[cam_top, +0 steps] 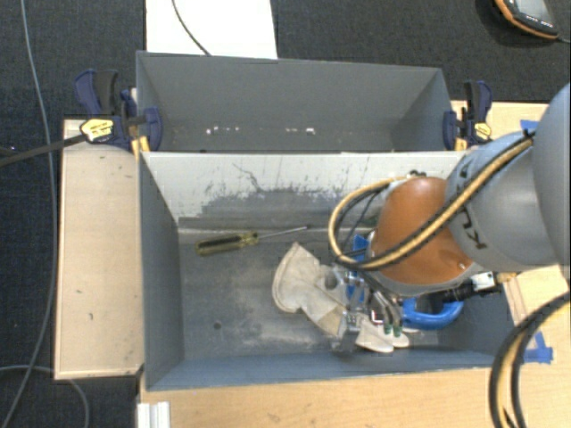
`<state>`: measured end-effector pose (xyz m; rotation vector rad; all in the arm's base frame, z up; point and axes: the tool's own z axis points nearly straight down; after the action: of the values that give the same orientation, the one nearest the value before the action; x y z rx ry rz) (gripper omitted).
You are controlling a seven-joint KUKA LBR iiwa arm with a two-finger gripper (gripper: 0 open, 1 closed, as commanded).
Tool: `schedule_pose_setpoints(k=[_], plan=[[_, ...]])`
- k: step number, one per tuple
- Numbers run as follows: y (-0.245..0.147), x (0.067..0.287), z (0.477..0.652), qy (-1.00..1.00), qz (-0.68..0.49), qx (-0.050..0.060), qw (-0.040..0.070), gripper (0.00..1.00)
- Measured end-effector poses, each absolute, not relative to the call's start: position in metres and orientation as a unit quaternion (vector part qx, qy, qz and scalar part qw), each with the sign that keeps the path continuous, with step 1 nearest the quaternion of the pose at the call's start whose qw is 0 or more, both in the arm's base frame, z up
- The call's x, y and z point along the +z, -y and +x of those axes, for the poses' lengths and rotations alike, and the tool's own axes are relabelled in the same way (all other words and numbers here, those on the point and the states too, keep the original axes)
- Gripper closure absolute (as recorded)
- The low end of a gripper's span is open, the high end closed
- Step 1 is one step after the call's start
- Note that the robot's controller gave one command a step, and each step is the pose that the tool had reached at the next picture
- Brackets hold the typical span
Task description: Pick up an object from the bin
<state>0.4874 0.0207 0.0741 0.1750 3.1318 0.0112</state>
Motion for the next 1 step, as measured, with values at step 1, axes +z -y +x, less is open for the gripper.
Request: schedule_pose_setpoints(k=[1], plan=[[-0.0093,0.0789,0.504,-0.998,-0.062,0.003,0.009,1.0]])
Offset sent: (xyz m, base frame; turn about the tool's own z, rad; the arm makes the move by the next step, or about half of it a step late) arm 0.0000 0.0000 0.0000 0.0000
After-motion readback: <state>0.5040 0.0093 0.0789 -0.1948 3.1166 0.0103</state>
